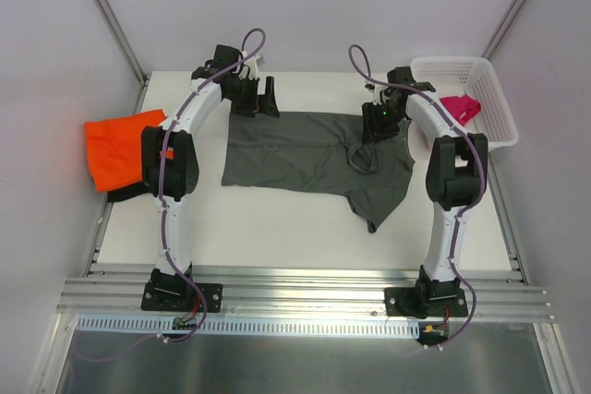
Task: Fold and stack the t-shirts
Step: Fold the flattened tshirt in 1/3 of the way
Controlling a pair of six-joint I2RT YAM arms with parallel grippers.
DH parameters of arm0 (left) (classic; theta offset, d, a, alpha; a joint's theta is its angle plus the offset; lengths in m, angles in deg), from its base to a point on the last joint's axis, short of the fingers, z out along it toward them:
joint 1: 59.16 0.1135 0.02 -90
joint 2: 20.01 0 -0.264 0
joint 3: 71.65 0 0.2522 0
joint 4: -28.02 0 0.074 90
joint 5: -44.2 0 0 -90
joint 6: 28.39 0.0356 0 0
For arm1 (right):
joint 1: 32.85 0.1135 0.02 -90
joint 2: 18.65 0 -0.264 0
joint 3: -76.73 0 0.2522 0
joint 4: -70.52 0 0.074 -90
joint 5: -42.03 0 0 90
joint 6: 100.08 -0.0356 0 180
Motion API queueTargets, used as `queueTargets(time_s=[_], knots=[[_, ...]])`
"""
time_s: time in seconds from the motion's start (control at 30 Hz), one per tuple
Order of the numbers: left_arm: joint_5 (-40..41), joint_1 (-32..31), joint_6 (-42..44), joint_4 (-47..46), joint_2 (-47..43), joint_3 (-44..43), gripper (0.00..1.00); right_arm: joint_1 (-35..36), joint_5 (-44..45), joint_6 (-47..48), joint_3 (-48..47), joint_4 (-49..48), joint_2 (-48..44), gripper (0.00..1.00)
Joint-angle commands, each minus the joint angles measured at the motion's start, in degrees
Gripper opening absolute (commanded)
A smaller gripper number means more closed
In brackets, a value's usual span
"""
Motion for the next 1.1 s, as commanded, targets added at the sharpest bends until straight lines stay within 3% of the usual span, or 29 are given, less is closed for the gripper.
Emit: queueTargets(time_s=[0.0, 0.8, 0.9, 1.0, 1.07], knots=[[-0.8, 0.5, 0.6, -0.3, -4.1, 0.6, 0.99, 0.5, 0.5, 1.9, -2.2, 0.4, 2.1, 0.46], [-0.8, 0.3, 0.5, -0.2, -4.9, 2.1, 0.99, -1.3, 2.3, 5.0, -2.3, -0.5, 6.3, 0.44], [-0.9, 0.3, 0.5, -0.2, -4.8, 2.1, 0.99, -1.2, 1.7, 5.7, -2.2, -0.2, 6.3, 0.38], [-0.9, 0.3, 0.5, -0.2, -4.9, 2.3, 0.99, -1.2, 1.5, 5.9, -1.5, 0.1, 5.6, 0.08], [-1.1, 0.3, 0.4, -0.1, -4.9, 2.4, 0.99, -1.1, 1.6, 5.8, -1.2, 0.1, 5.0, 0.01]])
